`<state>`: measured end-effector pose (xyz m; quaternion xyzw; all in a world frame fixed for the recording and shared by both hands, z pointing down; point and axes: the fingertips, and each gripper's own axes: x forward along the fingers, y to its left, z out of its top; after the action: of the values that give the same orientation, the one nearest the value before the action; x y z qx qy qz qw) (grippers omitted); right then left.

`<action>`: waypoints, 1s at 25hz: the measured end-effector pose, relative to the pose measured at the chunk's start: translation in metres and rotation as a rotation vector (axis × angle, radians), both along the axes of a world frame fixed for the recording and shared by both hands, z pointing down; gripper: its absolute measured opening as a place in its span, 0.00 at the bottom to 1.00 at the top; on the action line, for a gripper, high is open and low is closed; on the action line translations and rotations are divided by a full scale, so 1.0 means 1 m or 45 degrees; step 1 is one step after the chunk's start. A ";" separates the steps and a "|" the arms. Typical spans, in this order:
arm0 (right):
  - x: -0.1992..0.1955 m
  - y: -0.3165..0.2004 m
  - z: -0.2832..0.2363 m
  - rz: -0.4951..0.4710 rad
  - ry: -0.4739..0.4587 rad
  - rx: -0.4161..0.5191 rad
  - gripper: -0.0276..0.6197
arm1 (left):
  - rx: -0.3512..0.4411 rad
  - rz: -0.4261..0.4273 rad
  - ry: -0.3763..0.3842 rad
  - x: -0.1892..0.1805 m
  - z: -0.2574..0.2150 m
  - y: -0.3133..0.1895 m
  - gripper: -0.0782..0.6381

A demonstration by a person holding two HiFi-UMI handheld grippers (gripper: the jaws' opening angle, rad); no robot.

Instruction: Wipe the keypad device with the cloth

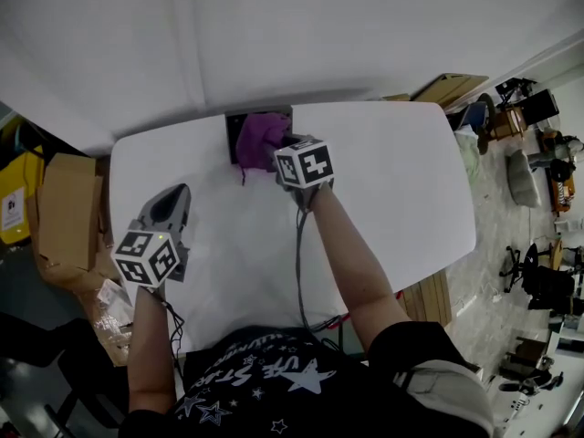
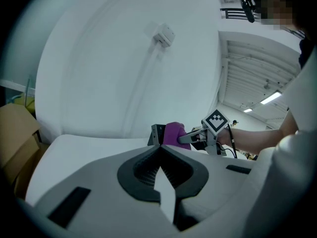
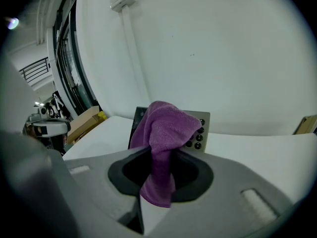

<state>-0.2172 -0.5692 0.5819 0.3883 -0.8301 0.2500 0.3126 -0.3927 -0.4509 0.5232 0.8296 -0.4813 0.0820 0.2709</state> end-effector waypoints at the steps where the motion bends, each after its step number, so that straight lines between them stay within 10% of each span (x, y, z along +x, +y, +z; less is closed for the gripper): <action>1: 0.004 -0.001 0.000 0.005 0.000 -0.001 0.19 | -0.002 0.001 0.000 0.003 0.000 0.000 0.12; 25: 0.089 0.003 0.003 0.121 -0.032 -0.019 0.19 | 0.009 -0.014 -0.031 0.050 -0.015 0.020 0.12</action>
<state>-0.1283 -0.5658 0.5845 0.4217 -0.8126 0.2759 0.2927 -0.3423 -0.4309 0.5086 0.8268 -0.4894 0.0891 0.2625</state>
